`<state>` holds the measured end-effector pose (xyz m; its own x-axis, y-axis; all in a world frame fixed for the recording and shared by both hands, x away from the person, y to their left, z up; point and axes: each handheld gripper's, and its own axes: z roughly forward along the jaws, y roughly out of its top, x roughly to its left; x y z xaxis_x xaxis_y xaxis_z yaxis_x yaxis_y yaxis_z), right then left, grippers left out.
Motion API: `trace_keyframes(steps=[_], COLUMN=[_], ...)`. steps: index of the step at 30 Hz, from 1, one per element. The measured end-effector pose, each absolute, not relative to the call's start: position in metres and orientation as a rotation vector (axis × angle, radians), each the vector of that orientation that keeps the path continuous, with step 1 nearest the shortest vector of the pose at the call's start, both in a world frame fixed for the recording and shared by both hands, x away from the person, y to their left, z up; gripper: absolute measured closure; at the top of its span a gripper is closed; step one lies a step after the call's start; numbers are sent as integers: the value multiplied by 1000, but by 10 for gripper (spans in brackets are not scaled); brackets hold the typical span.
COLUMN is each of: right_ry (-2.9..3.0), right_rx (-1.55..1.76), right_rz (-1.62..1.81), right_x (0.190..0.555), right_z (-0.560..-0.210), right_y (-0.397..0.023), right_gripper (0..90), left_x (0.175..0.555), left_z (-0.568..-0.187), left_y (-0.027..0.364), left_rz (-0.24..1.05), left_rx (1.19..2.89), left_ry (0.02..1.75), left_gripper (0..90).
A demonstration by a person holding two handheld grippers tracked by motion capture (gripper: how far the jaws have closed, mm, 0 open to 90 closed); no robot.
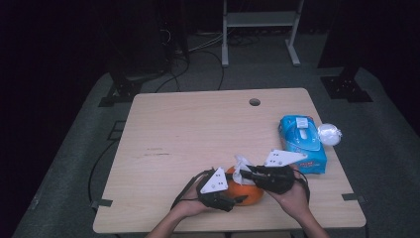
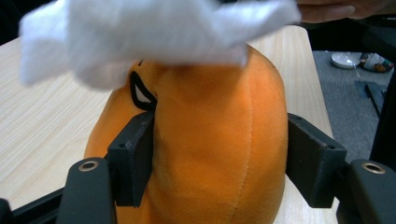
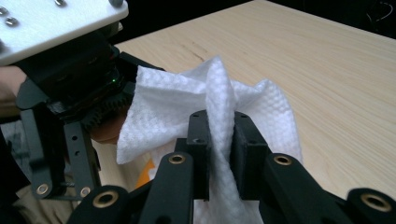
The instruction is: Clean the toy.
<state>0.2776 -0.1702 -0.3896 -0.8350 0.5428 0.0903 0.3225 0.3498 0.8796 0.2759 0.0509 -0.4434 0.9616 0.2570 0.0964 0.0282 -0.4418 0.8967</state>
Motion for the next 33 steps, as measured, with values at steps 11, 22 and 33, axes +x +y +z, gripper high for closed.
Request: trace_keyframes(steps=[11, 22, 33], right_ry=[2329, 2408, 2315], right_rx=[939, 710, 881], right_rz=[1434, 1500, 1467], right_x=[293, 268, 289], right_z=[-399, -386, -394], right_y=[-198, -160, -196], right_gripper=[787, 786, 785], left_x=[283, 291, 294], left_z=[-441, -441, -440], left_y=[56, 62, 65], left_rz=[262, 245, 236], left_rx=[2003, 1942, 1935], left_ry=[241, 410, 414], left_gripper=[314, 305, 323])
